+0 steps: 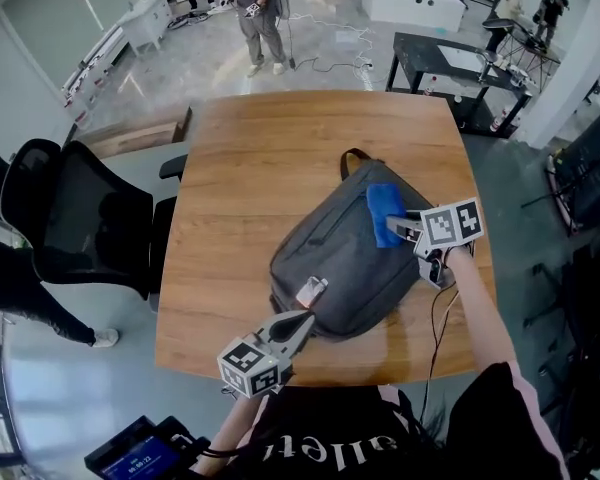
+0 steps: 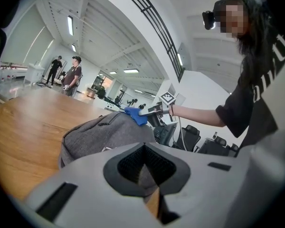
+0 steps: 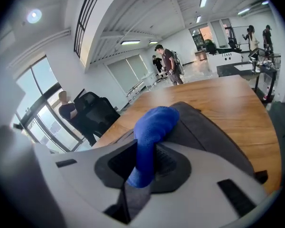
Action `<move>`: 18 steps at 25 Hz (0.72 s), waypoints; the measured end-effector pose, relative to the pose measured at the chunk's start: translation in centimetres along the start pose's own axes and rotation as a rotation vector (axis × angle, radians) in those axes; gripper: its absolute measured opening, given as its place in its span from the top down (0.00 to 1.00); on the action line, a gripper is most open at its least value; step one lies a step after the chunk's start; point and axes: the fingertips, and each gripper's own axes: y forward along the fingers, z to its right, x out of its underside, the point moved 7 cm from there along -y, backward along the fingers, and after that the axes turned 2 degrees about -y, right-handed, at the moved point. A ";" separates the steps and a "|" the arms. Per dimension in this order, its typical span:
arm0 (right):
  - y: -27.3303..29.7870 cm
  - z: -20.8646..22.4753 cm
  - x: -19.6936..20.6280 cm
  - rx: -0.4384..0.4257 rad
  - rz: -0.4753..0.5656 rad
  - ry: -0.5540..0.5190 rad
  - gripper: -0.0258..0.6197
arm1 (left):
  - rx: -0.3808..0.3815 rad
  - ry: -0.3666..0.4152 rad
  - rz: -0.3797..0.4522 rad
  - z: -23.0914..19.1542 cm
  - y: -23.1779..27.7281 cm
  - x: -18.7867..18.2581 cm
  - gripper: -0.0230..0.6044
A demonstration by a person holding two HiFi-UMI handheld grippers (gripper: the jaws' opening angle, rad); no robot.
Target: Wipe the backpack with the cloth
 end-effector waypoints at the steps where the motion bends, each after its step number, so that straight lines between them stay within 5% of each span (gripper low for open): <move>1: -1.0 0.3 0.8 0.017 0.001 -0.008 0.84 | 0.004 0.002 -0.003 0.1 0.2 -0.1 0.97; 8: -6.7 1.7 7.5 0.115 -0.025 -0.056 0.84 | 0.055 0.021 -0.031 1.3 2.0 -0.3 0.97; 18: -9.5 4.0 15.5 0.154 -0.074 0.077 0.84 | 0.081 0.031 -0.058 2.6 3.4 0.1 0.97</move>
